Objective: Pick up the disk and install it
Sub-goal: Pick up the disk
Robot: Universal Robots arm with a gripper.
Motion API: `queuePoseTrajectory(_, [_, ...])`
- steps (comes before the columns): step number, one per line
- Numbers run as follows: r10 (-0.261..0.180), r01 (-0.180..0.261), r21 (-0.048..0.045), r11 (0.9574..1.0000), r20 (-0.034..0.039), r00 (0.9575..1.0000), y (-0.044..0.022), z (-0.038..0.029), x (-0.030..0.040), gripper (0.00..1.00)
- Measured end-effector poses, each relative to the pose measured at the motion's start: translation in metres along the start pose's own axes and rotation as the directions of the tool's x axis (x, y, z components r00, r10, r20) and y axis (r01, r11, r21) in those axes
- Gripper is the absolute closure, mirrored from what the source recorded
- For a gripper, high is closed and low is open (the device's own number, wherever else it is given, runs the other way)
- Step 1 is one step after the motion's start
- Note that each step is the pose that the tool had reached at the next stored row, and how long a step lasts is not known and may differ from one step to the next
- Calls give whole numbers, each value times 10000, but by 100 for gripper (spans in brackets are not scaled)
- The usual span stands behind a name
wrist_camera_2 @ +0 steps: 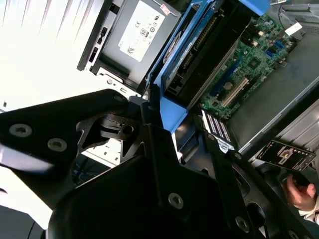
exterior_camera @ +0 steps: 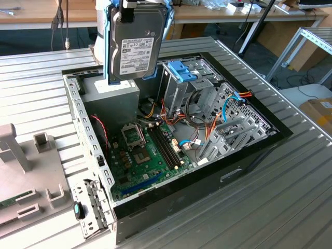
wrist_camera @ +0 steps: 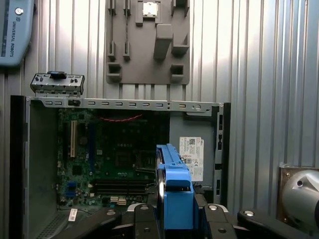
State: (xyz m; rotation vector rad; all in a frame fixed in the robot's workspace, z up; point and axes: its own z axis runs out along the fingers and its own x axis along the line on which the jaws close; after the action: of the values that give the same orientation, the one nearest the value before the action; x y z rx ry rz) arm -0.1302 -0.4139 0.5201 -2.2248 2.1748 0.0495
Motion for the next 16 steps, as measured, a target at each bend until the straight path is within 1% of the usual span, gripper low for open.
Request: queuePoseTrajectory(16, [0,0,0,10000,0,10000,-1,-1,15,64])
